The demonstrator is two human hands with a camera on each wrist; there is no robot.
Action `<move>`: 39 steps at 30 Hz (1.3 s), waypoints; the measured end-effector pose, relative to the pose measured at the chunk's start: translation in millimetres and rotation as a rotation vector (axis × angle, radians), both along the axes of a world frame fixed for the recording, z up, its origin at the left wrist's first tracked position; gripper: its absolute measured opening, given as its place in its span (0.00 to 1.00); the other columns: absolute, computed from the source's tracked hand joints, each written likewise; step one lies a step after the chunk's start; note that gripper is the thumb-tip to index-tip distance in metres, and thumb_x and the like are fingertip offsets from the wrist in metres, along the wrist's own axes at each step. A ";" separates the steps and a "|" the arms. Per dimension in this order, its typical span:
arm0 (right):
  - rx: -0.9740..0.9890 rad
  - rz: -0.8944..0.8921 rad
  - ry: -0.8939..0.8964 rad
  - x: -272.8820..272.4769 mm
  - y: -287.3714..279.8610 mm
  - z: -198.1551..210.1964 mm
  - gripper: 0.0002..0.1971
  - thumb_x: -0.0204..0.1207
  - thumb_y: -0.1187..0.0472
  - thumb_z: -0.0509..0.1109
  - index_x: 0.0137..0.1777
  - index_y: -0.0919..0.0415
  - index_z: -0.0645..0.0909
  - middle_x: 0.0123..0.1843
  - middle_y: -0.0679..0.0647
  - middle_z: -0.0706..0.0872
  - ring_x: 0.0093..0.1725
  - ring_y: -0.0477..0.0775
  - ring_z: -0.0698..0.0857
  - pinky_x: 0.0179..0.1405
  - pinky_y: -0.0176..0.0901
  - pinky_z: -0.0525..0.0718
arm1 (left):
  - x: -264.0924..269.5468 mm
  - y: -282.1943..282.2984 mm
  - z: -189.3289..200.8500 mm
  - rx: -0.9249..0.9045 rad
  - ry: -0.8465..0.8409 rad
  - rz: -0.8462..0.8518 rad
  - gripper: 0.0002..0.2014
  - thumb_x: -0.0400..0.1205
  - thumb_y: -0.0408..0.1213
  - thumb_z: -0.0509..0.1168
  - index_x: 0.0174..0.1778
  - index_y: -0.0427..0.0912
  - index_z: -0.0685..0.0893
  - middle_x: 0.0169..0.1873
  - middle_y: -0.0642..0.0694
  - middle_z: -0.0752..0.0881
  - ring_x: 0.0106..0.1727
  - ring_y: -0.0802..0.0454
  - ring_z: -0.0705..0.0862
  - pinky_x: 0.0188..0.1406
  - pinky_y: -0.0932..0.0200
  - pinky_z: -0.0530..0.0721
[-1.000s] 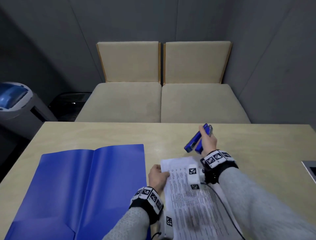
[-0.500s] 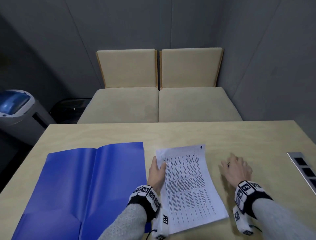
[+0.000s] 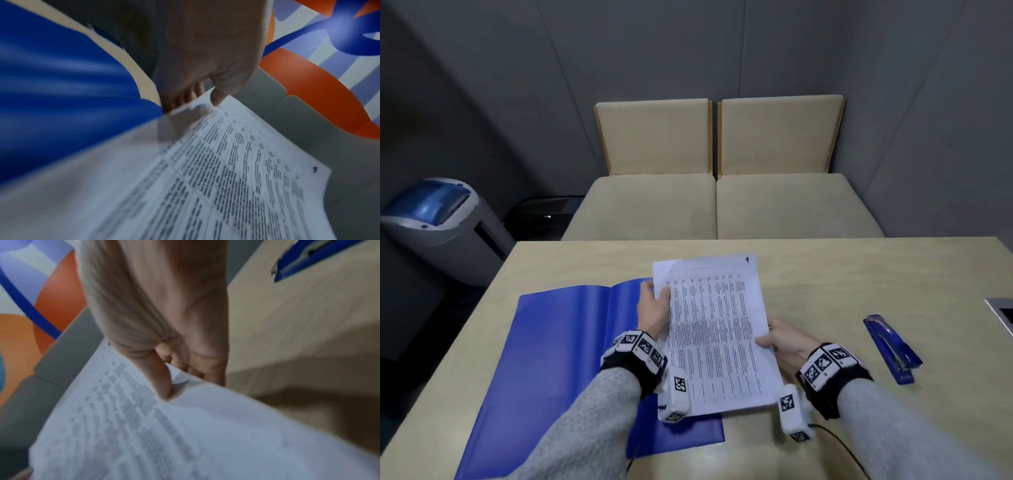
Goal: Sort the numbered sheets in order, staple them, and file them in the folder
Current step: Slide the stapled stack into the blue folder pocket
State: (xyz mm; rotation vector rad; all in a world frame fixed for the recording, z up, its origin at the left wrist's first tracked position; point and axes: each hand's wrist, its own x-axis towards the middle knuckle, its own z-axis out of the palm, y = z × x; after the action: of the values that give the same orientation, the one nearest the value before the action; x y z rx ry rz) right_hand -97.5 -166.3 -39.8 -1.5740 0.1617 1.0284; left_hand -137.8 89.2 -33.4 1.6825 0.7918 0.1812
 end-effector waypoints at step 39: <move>-0.103 -0.926 0.036 -20.0 51.2 -53.9 0.22 0.80 0.79 0.54 0.75 0.76 0.64 0.71 0.66 0.75 0.57 0.56 0.74 0.55 0.43 0.70 | -125.6 -22.2 -44.6 1.100 0.691 -1.023 0.55 0.58 0.58 0.81 0.74 0.40 0.58 0.69 0.41 0.62 0.67 0.40 0.64 0.59 0.43 0.73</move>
State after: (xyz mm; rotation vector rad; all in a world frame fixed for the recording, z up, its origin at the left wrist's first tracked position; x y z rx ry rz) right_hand -117.4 -115.1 -93.7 -1.3299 0.8856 0.3148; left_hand -263.4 67.1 -78.0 3.0589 0.1456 -0.8718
